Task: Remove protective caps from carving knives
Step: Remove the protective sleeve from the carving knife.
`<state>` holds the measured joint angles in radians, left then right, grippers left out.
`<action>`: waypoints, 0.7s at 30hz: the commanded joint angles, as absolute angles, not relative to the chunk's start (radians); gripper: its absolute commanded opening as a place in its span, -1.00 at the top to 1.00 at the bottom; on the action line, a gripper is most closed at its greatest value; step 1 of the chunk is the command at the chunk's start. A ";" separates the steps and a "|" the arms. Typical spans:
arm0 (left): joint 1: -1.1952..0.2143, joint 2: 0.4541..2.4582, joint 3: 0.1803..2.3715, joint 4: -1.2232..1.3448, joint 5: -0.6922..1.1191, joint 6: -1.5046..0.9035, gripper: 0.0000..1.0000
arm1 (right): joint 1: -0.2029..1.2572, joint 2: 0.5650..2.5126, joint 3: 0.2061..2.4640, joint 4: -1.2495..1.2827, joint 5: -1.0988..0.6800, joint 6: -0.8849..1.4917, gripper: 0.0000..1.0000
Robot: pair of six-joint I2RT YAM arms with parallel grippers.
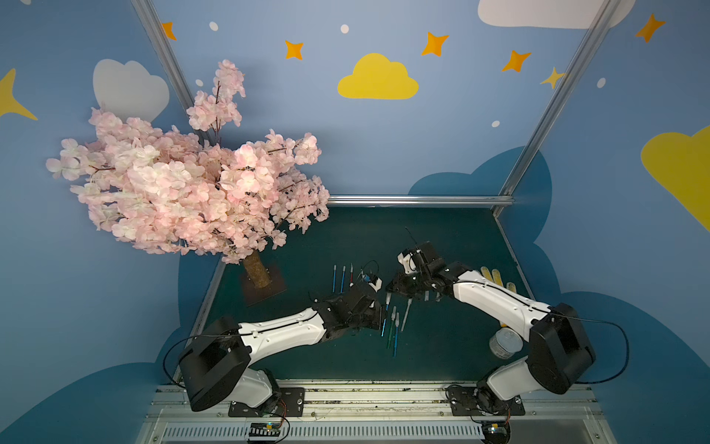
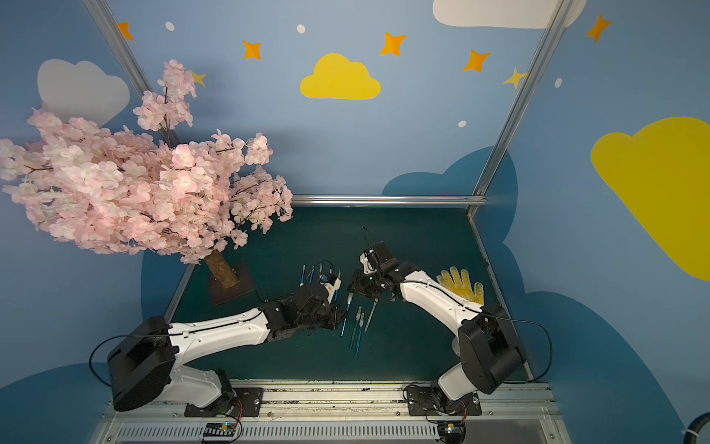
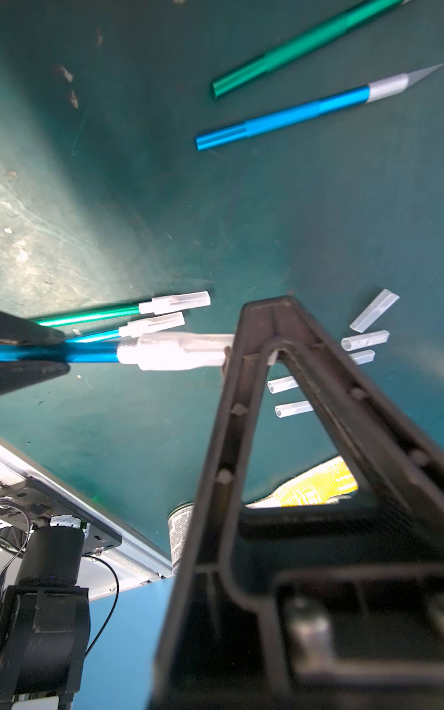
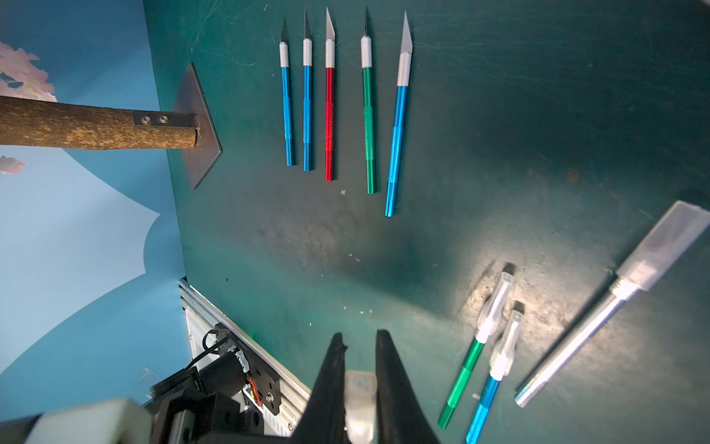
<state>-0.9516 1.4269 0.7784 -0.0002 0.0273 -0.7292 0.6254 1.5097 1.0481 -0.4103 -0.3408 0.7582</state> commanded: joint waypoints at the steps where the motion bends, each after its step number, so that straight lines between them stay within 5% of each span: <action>1: -0.980 1.449 0.767 -0.100 0.086 -0.708 0.84 | 0.585 1.486 1.103 -0.348 -0.293 0.739 0.77; 21: -1.011 1.495 0.794 -0.068 0.117 -0.727 0.87 | 0.541 1.500 1.130 -0.345 -0.284 0.723 0.83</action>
<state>-0.9730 1.4734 0.8043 0.0376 0.0185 -0.7296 0.5770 1.5097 1.0657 -0.4713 -0.3672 0.7319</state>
